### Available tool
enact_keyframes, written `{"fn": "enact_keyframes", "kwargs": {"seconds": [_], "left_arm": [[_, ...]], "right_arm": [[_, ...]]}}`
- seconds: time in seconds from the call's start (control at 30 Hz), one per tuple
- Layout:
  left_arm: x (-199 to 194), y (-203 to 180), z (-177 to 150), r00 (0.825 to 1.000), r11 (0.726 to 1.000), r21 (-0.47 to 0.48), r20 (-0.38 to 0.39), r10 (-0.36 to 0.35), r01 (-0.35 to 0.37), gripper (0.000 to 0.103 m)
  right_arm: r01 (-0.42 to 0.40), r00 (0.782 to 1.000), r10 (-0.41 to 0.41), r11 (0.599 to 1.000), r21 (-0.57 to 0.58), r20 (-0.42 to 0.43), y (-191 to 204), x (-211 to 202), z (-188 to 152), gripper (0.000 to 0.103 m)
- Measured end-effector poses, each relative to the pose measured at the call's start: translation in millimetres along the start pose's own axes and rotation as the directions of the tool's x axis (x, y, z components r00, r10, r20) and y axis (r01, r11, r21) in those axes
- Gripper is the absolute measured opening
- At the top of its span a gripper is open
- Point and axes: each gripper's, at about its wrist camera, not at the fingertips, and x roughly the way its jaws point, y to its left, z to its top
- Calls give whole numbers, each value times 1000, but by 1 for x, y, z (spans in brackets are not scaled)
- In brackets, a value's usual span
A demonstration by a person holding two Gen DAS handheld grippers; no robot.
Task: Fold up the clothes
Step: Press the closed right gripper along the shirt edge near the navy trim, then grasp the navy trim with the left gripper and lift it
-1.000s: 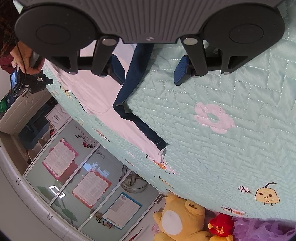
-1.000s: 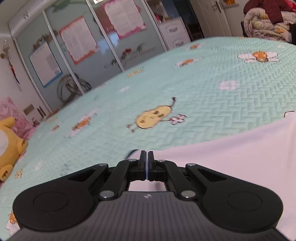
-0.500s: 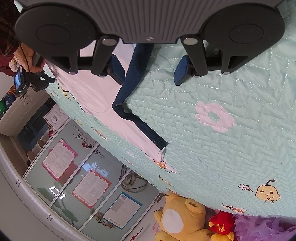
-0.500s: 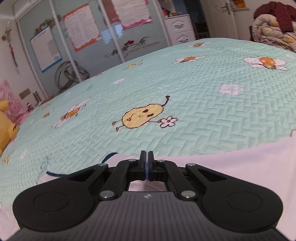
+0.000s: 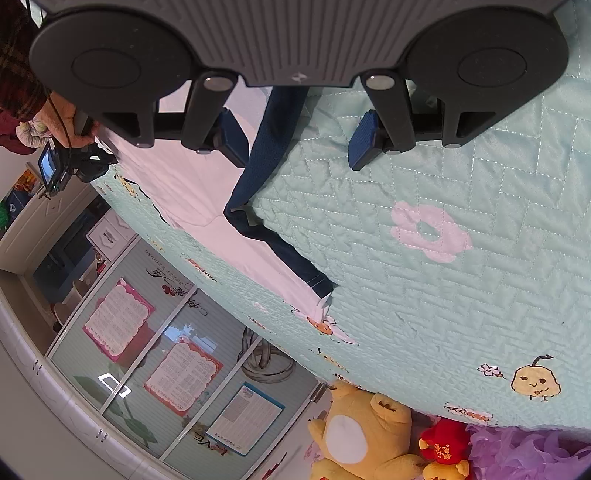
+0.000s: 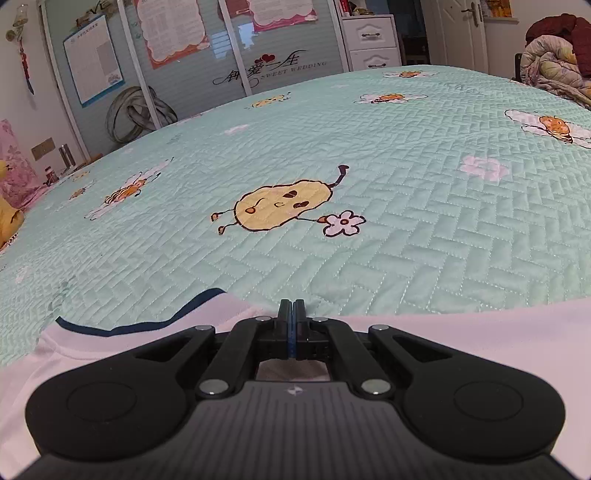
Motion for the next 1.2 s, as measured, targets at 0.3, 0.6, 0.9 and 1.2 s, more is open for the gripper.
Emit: {"fn": "enact_keyframes", "kwargs": {"seconds": [0.3, 0.6, 0.9, 1.2], "left_arm": [[-1, 0, 2, 1000, 1000, -1, -4, -3, 3, 64], [-1, 0, 3, 1000, 1000, 2, -14, -25, 25, 68], [-1, -1, 4, 999, 1000, 10, -23, -23, 23, 67], [1, -5, 4, 999, 999, 41, -42, -29, 31, 68]], "right_arm": [[-81, 991, 70, 992, 96, 113, 0, -62, -12, 1], [-385, 923, 374, 895, -224, -92, 178, -120, -56, 5], [-501, 862, 329, 667, -551, -385, 413, -137, -133, 22], [-380, 912, 114, 600, -704, -395, 469, -119, -190, 45]]}}
